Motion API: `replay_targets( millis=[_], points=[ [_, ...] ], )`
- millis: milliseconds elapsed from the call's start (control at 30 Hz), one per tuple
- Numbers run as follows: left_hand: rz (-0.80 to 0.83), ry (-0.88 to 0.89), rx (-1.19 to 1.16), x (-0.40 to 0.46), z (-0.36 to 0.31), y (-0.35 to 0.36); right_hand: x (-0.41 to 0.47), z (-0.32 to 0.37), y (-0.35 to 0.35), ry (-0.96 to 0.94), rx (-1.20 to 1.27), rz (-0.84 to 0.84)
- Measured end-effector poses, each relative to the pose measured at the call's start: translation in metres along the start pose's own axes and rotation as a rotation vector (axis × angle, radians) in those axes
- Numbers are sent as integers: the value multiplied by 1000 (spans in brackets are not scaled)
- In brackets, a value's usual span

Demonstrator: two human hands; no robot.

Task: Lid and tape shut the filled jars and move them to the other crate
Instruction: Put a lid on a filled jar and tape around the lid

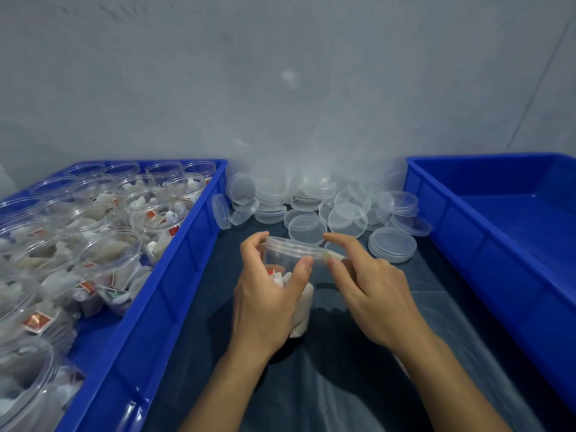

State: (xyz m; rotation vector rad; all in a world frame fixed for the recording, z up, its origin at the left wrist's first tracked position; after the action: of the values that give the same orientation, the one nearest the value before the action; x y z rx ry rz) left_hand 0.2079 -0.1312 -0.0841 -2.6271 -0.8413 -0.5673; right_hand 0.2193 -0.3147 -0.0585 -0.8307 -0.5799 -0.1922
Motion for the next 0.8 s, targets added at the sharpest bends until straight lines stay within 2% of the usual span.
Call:
replay_targets(
  millis=[200,433,533,700,800],
  points=[
    [36,-78,-95,0,4,3,1,-1,1,-15,-27,12],
    [78,-77,-178,-2,4,7,-1,1,7,-23,-20,43],
    [46,-9,-119,-5,-2,6,-1,0,6,-10,15,16],
    [-155,183,118,-12,-17,-8,-4,3,5,4,24,-16],
    [-116,157,144,-16,-19,-3,-6,10,8,-4,29,-3]
  ],
)
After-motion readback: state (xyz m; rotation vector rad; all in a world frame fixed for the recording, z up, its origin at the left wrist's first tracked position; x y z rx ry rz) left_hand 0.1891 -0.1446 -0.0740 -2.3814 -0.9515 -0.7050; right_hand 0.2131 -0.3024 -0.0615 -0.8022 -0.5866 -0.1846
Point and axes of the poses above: each hand's wrist, its own x-axis towards the middle knuckle, its own y-axis out of the palm, z = x × y, the point moved 7 cm from there along x, towards the middle knuckle, and after that the axes turned 14 degrees about -z, right-handed, at the moved point
